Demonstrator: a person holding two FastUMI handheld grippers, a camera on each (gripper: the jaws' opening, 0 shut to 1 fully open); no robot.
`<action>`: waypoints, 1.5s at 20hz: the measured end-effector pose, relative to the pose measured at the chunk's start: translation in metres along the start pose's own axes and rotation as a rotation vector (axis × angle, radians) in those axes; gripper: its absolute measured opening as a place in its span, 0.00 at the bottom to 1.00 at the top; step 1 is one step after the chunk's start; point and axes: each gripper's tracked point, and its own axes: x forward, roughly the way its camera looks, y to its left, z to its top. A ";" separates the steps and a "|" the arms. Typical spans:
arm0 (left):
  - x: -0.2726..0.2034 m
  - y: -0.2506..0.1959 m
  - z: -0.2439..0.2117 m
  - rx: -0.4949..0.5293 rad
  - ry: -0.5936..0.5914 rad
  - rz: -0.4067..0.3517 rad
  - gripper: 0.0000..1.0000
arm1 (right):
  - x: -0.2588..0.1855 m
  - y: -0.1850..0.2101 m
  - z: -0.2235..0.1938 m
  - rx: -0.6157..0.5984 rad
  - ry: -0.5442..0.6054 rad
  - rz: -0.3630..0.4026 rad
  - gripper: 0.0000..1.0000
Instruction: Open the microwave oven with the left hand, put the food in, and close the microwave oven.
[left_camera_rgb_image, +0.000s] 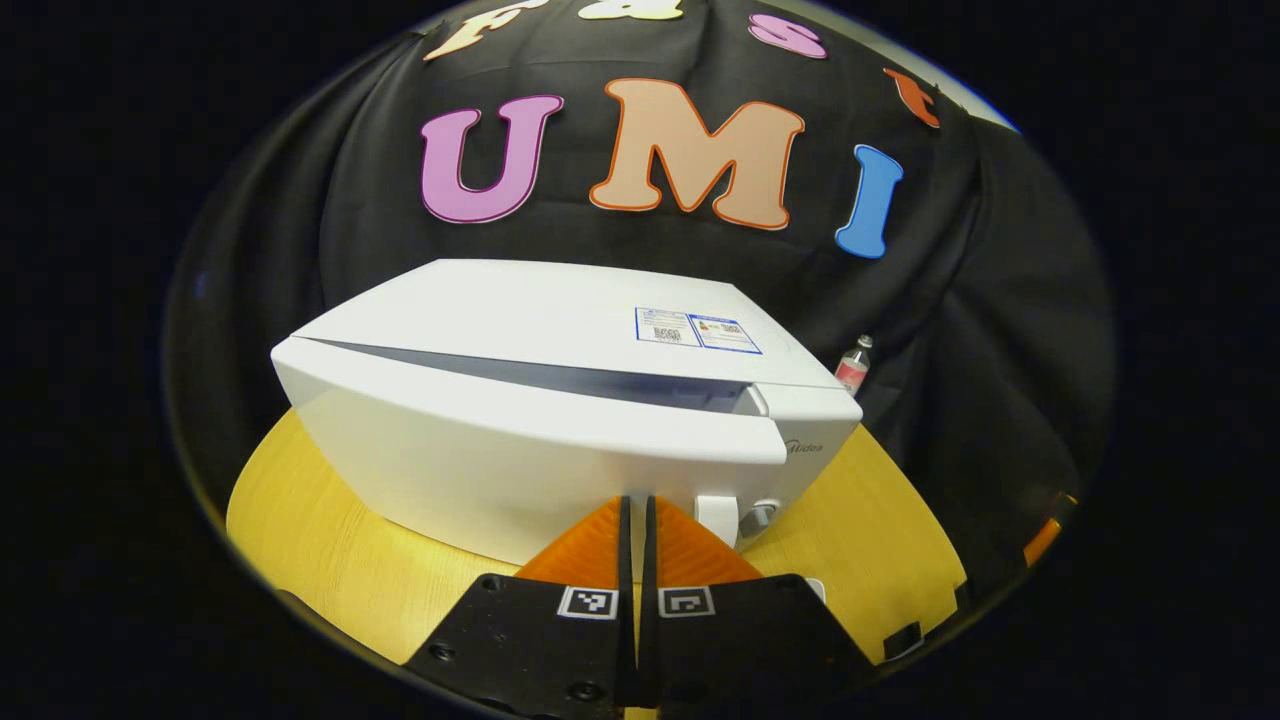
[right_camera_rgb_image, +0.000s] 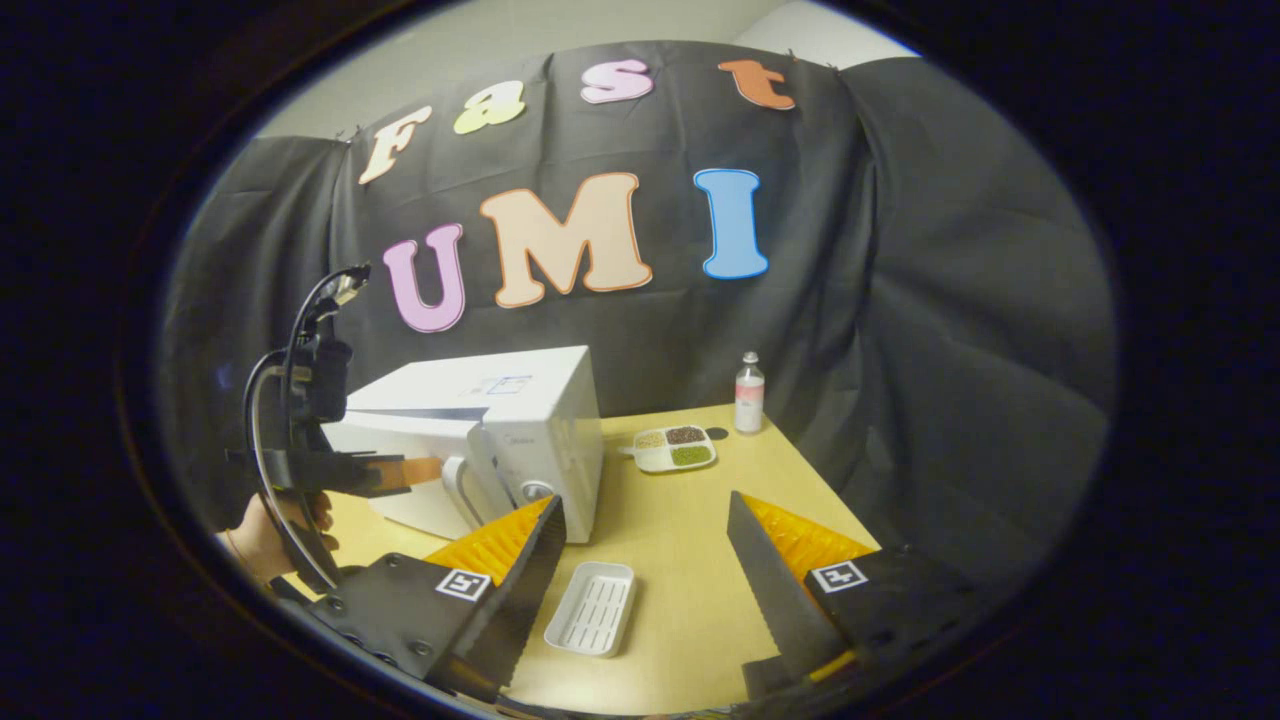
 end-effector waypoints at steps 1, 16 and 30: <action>0.001 -0.001 0.002 -0.001 -0.006 -0.002 0.01 | 0.000 -0.001 0.001 -0.005 -0.003 -0.002 0.92; 0.018 0.002 0.004 -0.014 0.007 0.000 0.01 | 0.007 -0.014 0.009 0.056 -0.038 -0.055 0.92; 0.015 0.007 0.018 -0.016 -0.047 0.033 0.01 | -0.001 -0.008 0.005 0.046 -0.020 -0.034 0.92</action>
